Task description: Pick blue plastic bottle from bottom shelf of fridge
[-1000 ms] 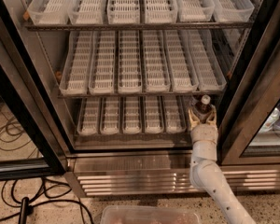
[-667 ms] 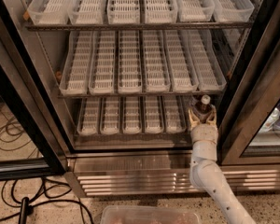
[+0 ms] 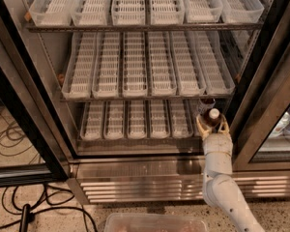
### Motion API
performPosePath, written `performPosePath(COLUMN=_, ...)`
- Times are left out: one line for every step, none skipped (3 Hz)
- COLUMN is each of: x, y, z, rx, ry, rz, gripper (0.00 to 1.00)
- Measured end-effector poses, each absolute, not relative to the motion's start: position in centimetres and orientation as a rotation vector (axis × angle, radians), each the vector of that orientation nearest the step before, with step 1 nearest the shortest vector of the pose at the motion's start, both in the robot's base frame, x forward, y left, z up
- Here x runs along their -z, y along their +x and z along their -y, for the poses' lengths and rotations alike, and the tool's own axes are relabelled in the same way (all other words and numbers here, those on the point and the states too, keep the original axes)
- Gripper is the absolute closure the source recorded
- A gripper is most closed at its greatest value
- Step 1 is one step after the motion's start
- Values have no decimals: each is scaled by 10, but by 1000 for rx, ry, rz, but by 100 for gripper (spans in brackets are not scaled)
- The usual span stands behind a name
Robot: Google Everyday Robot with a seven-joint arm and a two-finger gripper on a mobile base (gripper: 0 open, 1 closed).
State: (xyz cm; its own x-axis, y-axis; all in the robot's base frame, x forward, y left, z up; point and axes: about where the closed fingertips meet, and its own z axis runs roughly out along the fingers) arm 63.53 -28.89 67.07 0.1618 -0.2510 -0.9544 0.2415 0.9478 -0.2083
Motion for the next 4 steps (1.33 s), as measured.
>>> performPosePath(x=-679, y=627, z=288, rx=339, ry=-11, rz=-1348, gripper=100)
performPosePath(x=-690, y=615, z=283, rx=322, ry=-27, rz=-1334, gripper=100)
performPosePath(x=-699, y=595, z=274, rx=294, ry=-78, rz=-1331, gripper=100)
performPosePath(x=-696, y=595, z=274, rx=294, ry=-78, rz=-1331, gripper=100)
